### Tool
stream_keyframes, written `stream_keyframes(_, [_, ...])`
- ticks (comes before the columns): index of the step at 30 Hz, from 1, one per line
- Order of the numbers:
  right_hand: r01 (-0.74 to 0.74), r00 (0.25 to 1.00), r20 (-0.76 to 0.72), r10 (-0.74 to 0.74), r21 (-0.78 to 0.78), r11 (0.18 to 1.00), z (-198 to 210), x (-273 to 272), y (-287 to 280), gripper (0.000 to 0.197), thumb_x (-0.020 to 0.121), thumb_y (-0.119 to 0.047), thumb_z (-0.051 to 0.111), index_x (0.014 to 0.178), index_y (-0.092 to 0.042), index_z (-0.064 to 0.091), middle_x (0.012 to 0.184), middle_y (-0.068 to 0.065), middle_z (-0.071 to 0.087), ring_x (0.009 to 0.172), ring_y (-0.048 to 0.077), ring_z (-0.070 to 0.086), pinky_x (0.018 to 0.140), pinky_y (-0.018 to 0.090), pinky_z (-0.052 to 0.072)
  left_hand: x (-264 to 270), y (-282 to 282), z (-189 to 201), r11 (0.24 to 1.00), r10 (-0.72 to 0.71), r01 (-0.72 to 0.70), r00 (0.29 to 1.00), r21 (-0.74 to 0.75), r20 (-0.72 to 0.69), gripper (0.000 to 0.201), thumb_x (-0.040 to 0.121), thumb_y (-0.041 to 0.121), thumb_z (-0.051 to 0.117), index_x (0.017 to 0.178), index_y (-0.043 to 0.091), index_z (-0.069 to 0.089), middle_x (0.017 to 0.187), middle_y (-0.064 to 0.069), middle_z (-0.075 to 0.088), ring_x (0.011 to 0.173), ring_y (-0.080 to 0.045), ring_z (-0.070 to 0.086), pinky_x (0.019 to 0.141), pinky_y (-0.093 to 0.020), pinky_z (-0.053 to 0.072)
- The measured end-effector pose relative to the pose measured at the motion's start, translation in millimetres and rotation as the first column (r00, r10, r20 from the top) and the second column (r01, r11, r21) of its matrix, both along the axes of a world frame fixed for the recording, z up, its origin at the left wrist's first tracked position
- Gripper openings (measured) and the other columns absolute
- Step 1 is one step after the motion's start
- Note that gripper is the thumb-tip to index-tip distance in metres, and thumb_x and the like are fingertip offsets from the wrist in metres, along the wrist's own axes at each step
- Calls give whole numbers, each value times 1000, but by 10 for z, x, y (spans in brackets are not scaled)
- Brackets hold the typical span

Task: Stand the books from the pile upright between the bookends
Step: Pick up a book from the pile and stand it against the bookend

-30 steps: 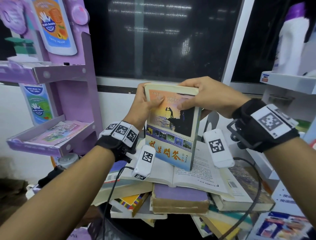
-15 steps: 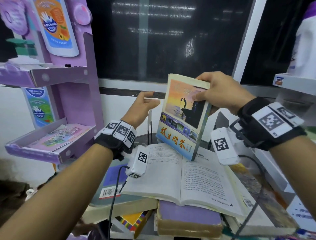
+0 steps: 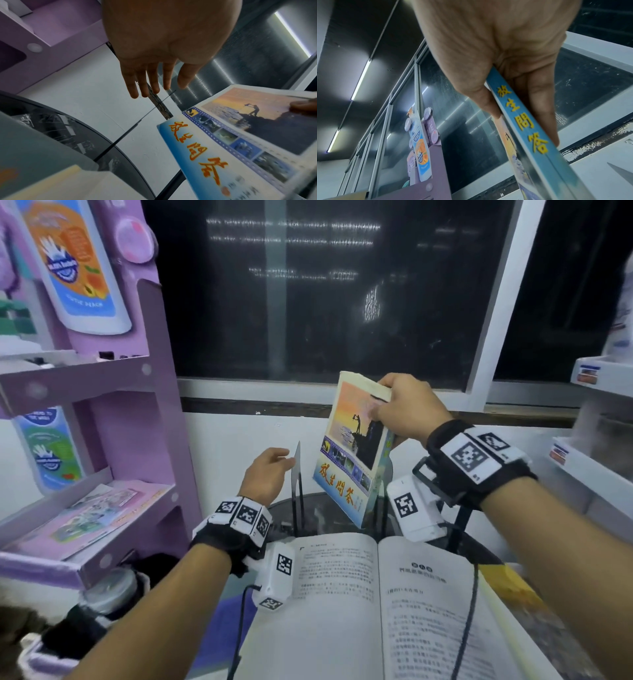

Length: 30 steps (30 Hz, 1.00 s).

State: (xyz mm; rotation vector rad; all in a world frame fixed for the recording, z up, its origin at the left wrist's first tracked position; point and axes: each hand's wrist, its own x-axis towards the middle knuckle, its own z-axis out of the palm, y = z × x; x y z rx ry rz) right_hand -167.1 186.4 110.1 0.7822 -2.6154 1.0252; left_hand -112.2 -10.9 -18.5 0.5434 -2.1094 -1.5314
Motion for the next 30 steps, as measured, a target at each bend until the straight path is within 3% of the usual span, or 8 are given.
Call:
stream_keyframes(3, [11, 1000, 13, -12, 13, 1000, -66, -128, -180, 19, 89, -17, 54, 108, -13, 55, 106, 11, 66, 91, 32, 66, 76, 48, 58, -85, -39, -47, 999, -15, 15, 1000, 32, 1, 31, 91, 32, 56, 120, 24, 61, 123, -2, 63, 112, -25, 58, 99, -48, 47])
stream_keyframes(7, [11, 998, 68, -12, 21, 1000, -278, -285, -402, 21, 89, -16, 49, 109, -11, 54, 108, 13, 64, 92, 34, 66, 76, 48, 58, -118, -24, -58, 985, -79, 90, 994, 145, -81, 22, 94, 20, 52, 112, 20, 64, 103, -6, 70, 85, -21, 66, 72, -38, 56])
stream_keyframes(11, [11, 989, 144, -19, 55, 998, -517, -415, -596, 24, 89, -16, 48, 111, -10, 51, 113, 14, 61, 95, 36, 65, 78, 50, 57, -102, -65, -83, 973, -128, 149, 984, 178, -127, 20, 97, 18, 52, 112, 18, 65, 102, -6, 69, 85, -21, 67, 59, -30, 56])
stream_keyframes(18, [3, 983, 181, -29, 142, 990, -739, -494, -817, 26, 94, -14, 46, 119, -8, 48, 117, 15, 58, 97, 36, 64, 81, 42, 55, -50, -120, -122, 960, -187, 210, 973, 183, -138, 24, 99, 23, 51, 119, 21, 64, 111, -10, 67, 89, -24, 68, 59, -29, 57])
stream_keyframes(21, [-29, 978, 208, -2, 142, 989, -810, -491, -906, 26, 94, -13, 46, 119, -7, 47, 118, 17, 57, 99, 36, 63, 83, 46, 56, -51, -133, -125, 955, -199, 225, 969, 192, -145, 26, 99, 22, 51, 121, 19, 63, 112, -13, 67, 87, -22, 68, 58, -28, 57])
stream_keyframes(24, [-60, 977, 212, 25, 160, 985, -883, -482, -980, 28, 97, -21, 45, 120, -5, 47, 119, 16, 56, 99, 33, 60, 82, 41, 53, -67, -142, -131, 948, -207, 238, 965, 210, -159, 27, 98, 22, 52, 123, 17, 62, 114, -14, 66, 87, -22, 68, 57, -28, 55])
stream_keyframes(30, [-120, 958, 279, 66, 180, 976, -942, -464, -1098, 44, 99, -33, 43, 132, -3, 42, 128, 20, 54, 108, 37, 60, 90, 45, 52, -83, -161, -146, 937, -219, 258, 959, 234, -181, 28, 97, 20, 54, 124, 17, 61, 115, -15, 66, 84, -20, 68, 60, -32, 58])
